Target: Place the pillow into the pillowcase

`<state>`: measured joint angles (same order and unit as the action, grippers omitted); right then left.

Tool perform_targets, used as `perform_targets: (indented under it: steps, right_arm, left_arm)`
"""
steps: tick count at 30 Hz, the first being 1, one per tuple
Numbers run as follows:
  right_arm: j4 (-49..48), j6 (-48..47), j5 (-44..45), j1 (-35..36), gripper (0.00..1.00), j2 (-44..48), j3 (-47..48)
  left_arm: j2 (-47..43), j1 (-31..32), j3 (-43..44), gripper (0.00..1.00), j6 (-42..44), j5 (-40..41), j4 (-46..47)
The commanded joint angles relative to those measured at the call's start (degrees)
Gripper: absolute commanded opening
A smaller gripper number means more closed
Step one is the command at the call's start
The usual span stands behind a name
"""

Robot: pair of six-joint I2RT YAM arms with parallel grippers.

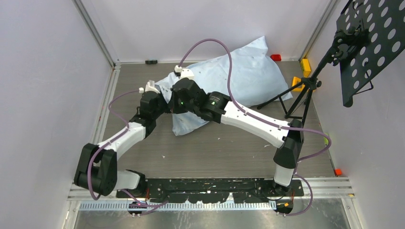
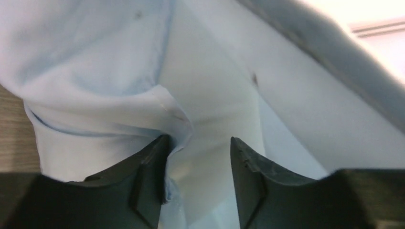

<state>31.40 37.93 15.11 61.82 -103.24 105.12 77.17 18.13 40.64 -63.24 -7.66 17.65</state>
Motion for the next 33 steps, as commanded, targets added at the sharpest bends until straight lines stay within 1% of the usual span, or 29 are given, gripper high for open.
perform_targets:
  steps: [1,2,4,8,12,14,16,22,24,26,28,29,31,33]
  right_arm:
    - [-5.7,1.7,-1.9,-0.8,0.00,2.7,-0.8]
    - [-5.8,1.8,-2.0,-0.9,0.00,2.8,-1.1]
    - [-6.0,1.8,-2.2,-1.1,0.00,3.0,-1.3]
    - [-6.4,1.9,-2.6,-1.4,0.00,3.3,-2.0]
    - [-6.8,2.0,-3.3,-1.5,0.00,3.1,-2.3]
    - [-6.8,2.0,-3.6,-1.5,0.00,3.0,-2.3]
    - [-6.8,1.8,-4.0,-1.5,0.00,3.0,-2.4]
    - [-6.8,1.7,-4.0,-1.5,0.00,3.1,-3.1]
    - [-6.6,1.7,-4.2,-1.5,0.00,3.1,-3.1]
    - [-6.4,1.7,-4.2,-1.5,0.00,3.1,-3.3]
    - [-6.3,1.8,-4.2,-1.5,0.00,3.3,-3.7]
    - [-6.3,1.8,-4.1,-1.5,0.00,3.5,-3.8]
    - [-6.4,1.9,-4.0,-1.5,0.00,3.9,-4.4]
    - [-6.5,2.0,-4.0,-1.5,0.00,4.3,-4.5]
  left_arm:
    - [-4.7,0.6,-2.7,0.56,3.7,-5.2,-1.5]
    - [-5.6,0.6,-3.0,0.59,4.2,-5.7,-1.8]
    - [-7.6,0.6,-3.6,0.61,5.4,-6.0,-3.0]
    - [-12.4,0.6,-4.8,0.60,7.7,-4.7,-9.0]
    - [-17.1,0.6,-5.8,0.50,9.1,-1.8,-15.0]
    - [-19.2,0.6,-5.9,0.47,10.5,-0.6,-17.4]
    - [-21.1,0.6,-6.2,0.48,11.7,-0.3,-19.0]
    - [-24.6,0.6,-6.5,0.56,12.8,2.3,-23.7]
    - [-25.0,0.6,-6.6,0.56,12.9,3.4,-25.3]
    - [-25.1,0.6,-6.7,0.52,12.4,4.4,-25.8]
    - [-24.7,0.6,-6.6,0.47,12.2,3.6,-24.6]
    - [-24.5,0.6,-6.6,0.41,11.9,2.6,-23.4]
    - [-23.7,0.6,-7.3,0.26,11.0,1.0,-19.8]
    - [-21.6,0.6,-8.0,0.06,9.8,-1.0,-15.6]
